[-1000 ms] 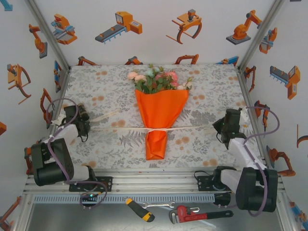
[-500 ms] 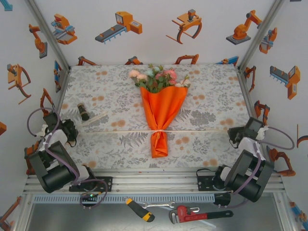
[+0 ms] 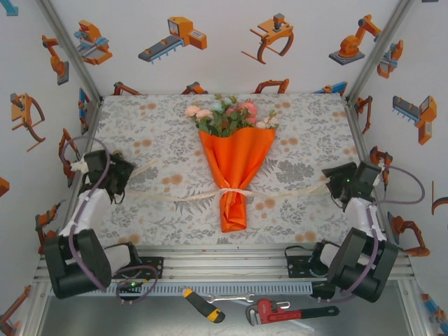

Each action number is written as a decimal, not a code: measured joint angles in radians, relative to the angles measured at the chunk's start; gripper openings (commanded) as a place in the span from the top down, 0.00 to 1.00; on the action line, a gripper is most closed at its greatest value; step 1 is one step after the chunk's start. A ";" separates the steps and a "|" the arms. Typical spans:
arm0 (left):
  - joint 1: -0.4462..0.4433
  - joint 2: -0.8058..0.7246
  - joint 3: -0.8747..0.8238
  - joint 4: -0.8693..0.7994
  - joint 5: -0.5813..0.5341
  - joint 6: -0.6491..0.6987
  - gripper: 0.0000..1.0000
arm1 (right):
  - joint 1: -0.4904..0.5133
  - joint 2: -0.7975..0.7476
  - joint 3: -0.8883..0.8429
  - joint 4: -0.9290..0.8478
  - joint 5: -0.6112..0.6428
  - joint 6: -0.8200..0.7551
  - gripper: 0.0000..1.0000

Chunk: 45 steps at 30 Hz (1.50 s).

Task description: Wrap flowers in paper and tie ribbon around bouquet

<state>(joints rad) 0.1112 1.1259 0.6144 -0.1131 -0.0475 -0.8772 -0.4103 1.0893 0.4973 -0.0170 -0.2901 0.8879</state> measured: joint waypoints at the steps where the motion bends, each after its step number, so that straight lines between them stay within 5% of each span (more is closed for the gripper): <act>1: -0.058 -0.039 0.021 -0.019 -0.031 0.012 0.29 | 0.024 -0.037 0.009 -0.030 0.015 -0.007 0.37; 8: -0.384 -0.217 0.061 -0.145 -0.217 -0.001 0.28 | 0.229 -0.232 0.016 -0.240 0.110 0.066 0.40; 13: -0.603 -0.136 0.024 -0.209 -0.273 -0.137 0.26 | 0.459 -0.167 -0.020 -0.303 0.132 0.240 0.37; 18: -0.720 0.005 0.016 -0.220 -0.294 -0.266 0.24 | 0.629 -0.003 -0.023 -0.297 0.161 0.377 0.34; 24: -0.755 0.097 0.010 -0.187 -0.286 -0.409 0.24 | 0.662 0.193 0.010 -0.135 0.114 0.499 0.45; 26: -0.758 0.103 -0.007 -0.162 -0.273 -0.468 0.23 | 0.664 0.232 0.014 -0.082 0.113 0.518 0.57; 28: -0.761 0.107 -0.036 -0.130 -0.254 -0.536 0.23 | 0.665 0.256 0.013 -0.049 0.123 0.525 0.82; 31: -0.765 0.114 -0.075 -0.083 -0.227 -0.639 0.23 | 0.665 0.266 0.006 -0.018 0.134 0.531 1.00; 40: -0.766 0.187 -0.064 0.004 -0.197 -0.819 0.32 | 0.665 0.187 0.006 0.000 0.150 0.529 1.00; 45: -0.770 0.231 -0.047 -0.015 -0.246 -0.875 0.58 | 0.670 0.137 0.006 -0.001 0.153 0.526 1.00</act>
<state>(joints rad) -0.6590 1.3567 0.5674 -0.1284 -0.2939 -1.7519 0.2596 1.2263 0.5030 -0.0177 -0.1371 1.4143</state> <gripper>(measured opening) 0.503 0.003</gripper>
